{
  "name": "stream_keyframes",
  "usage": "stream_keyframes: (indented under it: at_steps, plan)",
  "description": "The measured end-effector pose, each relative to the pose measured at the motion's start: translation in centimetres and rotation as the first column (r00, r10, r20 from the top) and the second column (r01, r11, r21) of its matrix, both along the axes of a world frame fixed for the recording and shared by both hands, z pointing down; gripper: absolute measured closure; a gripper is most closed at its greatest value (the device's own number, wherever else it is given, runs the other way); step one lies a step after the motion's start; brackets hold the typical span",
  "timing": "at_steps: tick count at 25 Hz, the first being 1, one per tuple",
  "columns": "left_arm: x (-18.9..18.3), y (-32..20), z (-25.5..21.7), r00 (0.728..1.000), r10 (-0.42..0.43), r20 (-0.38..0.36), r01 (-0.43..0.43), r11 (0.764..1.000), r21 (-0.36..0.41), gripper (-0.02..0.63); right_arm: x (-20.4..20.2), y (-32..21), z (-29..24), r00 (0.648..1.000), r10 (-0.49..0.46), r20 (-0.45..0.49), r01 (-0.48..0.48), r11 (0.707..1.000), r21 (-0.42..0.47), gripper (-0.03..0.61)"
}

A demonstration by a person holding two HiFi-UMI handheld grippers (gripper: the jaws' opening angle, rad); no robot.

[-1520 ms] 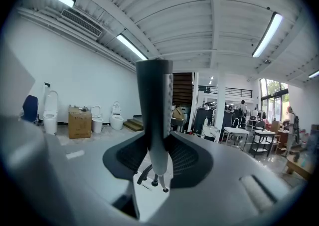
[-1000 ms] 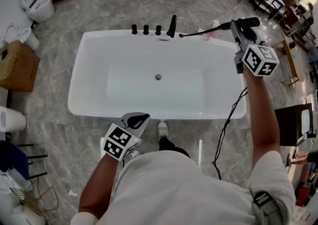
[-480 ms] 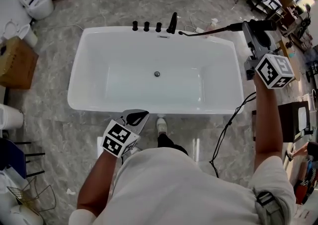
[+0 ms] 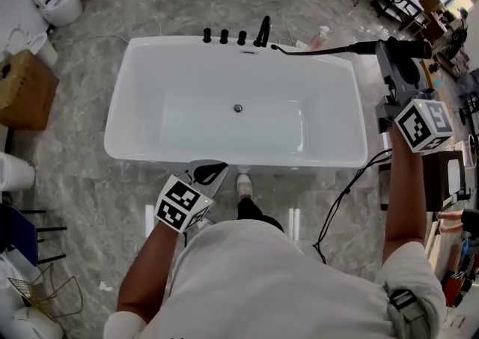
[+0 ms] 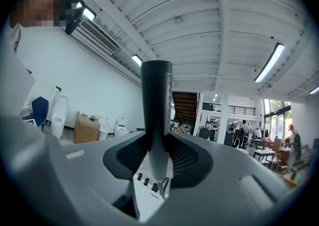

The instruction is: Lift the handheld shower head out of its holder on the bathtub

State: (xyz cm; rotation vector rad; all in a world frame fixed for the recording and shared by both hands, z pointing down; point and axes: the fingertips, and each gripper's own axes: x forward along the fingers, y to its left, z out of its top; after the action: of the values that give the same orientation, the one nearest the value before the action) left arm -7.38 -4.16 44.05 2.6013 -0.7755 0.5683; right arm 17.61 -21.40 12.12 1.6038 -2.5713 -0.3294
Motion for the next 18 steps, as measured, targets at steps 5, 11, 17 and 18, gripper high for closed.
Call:
stream_keyframes:
  at_steps: [5, 11, 17, 18]
  plan:
    - [-0.3, 1.3, -0.3, 1.0, 0.003, -0.009, -0.003, 1.0, 0.008, 0.607, -0.9, 2.7, -0.4, 1.0, -0.014, -0.014, 0.014, 1.0, 0.011, 0.433]
    - [-0.9, 2.9, -0.3, 1.0, 0.013, -0.013, -0.013, 1.0, 0.013, 0.607, -1.8, 5.4, 0.2, 1.0, -0.015, -0.005, 0.015, 1.0, 0.002, 0.433]
    - [-1.9, 4.1, -0.2, 1.0, 0.008, -0.018, -0.008, 1.0, 0.012, 0.607, -2.9, 7.3, 1.1, 1.0, -0.011, -0.007, 0.011, 1.0, -0.008, 0.432]
    - [-2.1, 4.3, -0.2, 1.0, 0.008, -0.02, -0.008, 1.0, 0.012, 0.607, -3.1, 7.5, 1.4, 1.0, -0.009, -0.01, 0.008, 1.0, -0.009, 0.432]
